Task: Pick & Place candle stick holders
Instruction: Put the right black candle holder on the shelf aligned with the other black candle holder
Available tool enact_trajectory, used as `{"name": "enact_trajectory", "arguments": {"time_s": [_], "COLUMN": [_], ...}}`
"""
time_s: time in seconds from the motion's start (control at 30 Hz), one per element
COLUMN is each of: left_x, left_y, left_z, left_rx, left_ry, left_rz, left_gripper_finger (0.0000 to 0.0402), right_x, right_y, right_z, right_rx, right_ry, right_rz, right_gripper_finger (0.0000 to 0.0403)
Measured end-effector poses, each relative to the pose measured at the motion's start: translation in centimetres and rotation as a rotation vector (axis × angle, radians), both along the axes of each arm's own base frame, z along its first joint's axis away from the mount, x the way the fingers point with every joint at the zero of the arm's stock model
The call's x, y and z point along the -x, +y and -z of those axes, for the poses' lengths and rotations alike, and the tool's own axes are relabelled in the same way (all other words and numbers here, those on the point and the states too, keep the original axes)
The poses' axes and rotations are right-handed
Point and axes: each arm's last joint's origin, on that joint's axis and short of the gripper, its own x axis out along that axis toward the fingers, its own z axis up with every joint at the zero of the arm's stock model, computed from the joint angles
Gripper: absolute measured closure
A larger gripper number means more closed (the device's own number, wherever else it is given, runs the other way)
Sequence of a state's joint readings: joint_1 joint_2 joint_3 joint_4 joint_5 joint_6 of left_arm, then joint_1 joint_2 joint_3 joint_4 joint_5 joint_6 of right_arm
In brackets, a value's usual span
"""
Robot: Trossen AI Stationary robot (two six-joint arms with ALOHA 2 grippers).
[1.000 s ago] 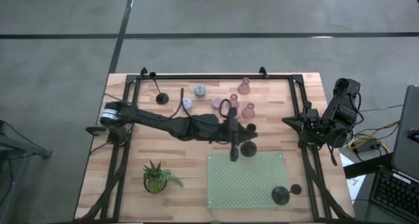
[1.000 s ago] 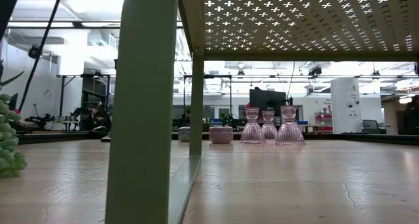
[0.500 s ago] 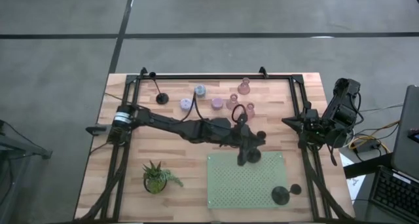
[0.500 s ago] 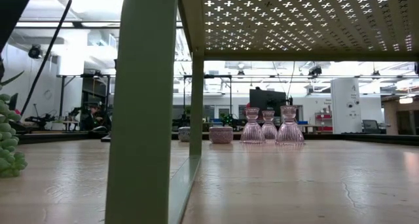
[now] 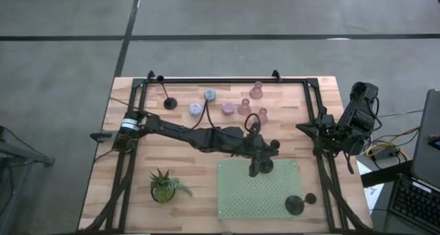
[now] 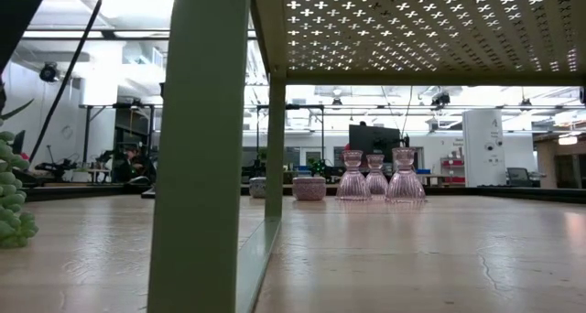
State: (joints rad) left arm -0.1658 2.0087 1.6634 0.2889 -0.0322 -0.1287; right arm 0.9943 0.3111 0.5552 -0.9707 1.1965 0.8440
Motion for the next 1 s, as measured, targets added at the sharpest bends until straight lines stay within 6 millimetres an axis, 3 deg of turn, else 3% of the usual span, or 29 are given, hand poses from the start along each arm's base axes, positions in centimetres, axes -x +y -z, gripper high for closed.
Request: {"name": "enact_trajectory", "arguments": {"time_s": [0.37,1.0], "left_x": [0.0,0.1], "left_y": [-0.1,-0.1], "left_z": [0.7,1.7], "left_rx": [-0.019,-0.027], "left_ry": [0.002,0.018], "left_rz": [0.002,0.002], "left_gripper_finger": [0.0381,0.0352], "right_x": [0.0,0.0], "right_y": [0.0,0.0], "right_z": [0.0,0.0], "right_rx": [0.0,0.005], "right_ry": [0.0,0.0], "right_rz": [0.0,-0.001], "right_gripper_finger": [0.0394,0.0394]}}
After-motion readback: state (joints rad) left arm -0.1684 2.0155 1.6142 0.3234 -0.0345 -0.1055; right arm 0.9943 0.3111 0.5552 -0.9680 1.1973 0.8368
